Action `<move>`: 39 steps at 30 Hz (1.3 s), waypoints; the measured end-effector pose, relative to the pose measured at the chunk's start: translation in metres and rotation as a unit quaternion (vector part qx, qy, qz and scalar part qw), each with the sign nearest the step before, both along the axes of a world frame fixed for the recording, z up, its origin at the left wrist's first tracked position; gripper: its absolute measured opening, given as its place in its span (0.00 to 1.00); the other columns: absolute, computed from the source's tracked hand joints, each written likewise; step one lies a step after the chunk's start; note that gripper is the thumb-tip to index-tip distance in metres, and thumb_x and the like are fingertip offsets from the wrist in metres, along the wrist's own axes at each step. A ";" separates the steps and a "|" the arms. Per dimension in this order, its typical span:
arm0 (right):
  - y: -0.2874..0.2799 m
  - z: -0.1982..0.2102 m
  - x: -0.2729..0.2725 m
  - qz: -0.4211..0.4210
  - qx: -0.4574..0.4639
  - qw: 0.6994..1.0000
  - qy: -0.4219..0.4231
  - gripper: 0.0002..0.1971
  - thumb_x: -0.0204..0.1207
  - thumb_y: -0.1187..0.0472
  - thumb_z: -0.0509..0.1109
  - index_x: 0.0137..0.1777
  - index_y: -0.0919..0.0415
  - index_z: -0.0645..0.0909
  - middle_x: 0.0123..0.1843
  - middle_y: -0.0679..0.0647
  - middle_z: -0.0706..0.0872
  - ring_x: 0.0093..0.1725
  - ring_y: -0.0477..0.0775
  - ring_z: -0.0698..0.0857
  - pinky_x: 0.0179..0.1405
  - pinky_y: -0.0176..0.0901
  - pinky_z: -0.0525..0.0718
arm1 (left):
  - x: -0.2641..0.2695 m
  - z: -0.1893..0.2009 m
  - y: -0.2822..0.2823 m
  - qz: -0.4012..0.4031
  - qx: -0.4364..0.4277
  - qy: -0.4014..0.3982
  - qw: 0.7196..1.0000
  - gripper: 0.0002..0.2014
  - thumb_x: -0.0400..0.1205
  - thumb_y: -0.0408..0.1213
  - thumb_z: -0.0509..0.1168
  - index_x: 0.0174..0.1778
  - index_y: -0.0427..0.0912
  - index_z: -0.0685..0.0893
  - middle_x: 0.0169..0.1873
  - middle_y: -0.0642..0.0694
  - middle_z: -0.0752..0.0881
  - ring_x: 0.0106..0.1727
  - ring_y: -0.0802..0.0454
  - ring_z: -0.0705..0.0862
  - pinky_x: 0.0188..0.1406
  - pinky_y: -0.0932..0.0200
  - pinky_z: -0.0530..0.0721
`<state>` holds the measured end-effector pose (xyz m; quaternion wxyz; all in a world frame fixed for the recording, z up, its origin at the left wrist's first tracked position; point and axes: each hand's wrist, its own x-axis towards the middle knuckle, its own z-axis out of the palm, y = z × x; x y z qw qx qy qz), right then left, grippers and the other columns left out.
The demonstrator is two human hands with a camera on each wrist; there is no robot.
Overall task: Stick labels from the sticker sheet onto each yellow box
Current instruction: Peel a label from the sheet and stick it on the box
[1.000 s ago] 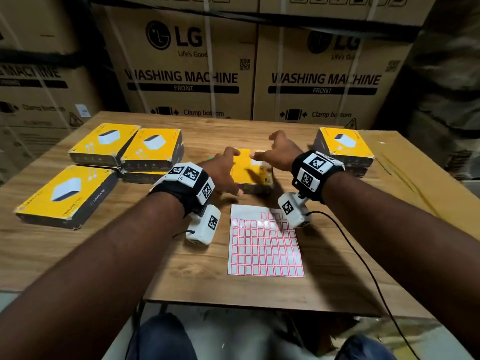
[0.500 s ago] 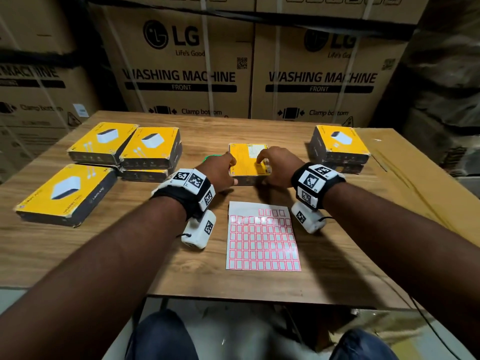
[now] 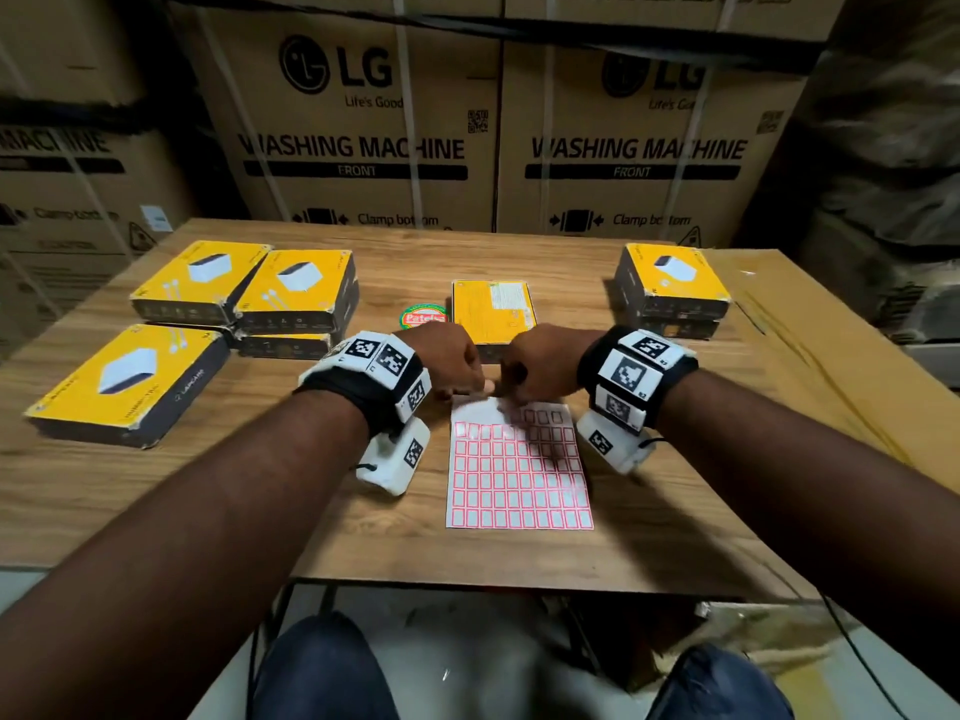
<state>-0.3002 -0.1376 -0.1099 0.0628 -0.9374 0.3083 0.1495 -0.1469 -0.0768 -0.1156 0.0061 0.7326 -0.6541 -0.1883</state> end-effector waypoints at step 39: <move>0.017 -0.002 -0.024 0.028 -0.005 0.977 -0.211 0.06 0.74 0.64 0.73 0.47 0.54 0.88 0.47 0.51 0.88 0.47 0.51 0.84 0.45 0.46 0.83 | -0.016 -0.009 -0.011 0.006 0.065 0.017 0.998 0.16 0.83 0.42 0.63 0.44 0.33 0.89 0.34 0.41 0.86 0.37 0.47 0.82 0.37 0.59 0.75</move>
